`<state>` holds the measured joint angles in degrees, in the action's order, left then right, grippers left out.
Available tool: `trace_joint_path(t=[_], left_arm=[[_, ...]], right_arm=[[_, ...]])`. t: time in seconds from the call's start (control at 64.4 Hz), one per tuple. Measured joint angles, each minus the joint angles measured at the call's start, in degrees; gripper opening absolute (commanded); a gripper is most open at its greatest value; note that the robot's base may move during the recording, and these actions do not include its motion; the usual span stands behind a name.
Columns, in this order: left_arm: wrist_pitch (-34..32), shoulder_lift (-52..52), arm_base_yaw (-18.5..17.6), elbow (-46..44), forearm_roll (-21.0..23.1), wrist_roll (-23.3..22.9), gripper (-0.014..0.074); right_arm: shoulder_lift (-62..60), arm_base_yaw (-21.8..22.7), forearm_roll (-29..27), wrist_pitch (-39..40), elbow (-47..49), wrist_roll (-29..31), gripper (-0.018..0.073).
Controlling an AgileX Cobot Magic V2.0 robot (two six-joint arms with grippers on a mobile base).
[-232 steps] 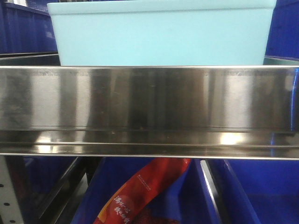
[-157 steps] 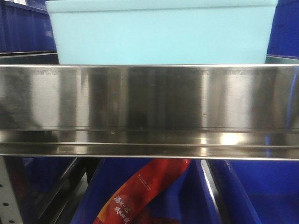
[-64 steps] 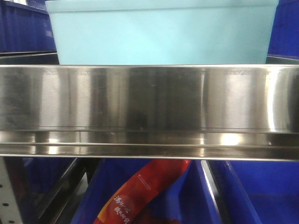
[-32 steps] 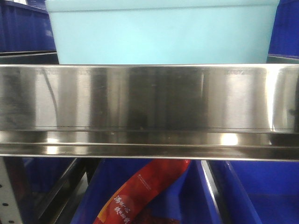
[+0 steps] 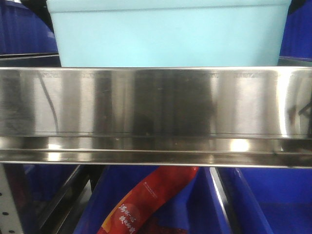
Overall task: Fetch blue bin and place on conveyor start
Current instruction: 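Close both grippers on opposite side walls of the teal bin, then lift the teal bin with both grippers and pull it off the shelf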
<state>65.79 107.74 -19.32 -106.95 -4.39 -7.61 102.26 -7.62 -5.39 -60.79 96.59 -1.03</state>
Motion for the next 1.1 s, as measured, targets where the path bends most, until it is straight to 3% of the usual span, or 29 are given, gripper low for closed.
trace_joint_path(t=[0.078, 0.528, 0.854, 1.102], left_arm=[[0.1, 0.0, 0.0, 0.0, 0.0, 0.0, -0.0113], [2.8, -2.3, 0.0, -0.3, 1.1, -1.0, -0.0111], [4.5, -17.4, 0.0, -0.3, 1.0, -1.2, -0.0111], [4.7, -29.7, -0.6, 9.3, 1.1, -2.5, -0.0111]], right_arm=[[0.0, 0.0, -0.3, 0.0, 0.1, -0.7, -0.0151], [-3.0, 0.0, -0.3, -2.0, 0.2, -0.9, -0.0153], [-18.8, -4.1, -0.1, -3.6, -0.1, -1.8, -0.0153], [-27.4, -8.4, -0.4, -5.6, -5.9, -3.6, -0.0153]])
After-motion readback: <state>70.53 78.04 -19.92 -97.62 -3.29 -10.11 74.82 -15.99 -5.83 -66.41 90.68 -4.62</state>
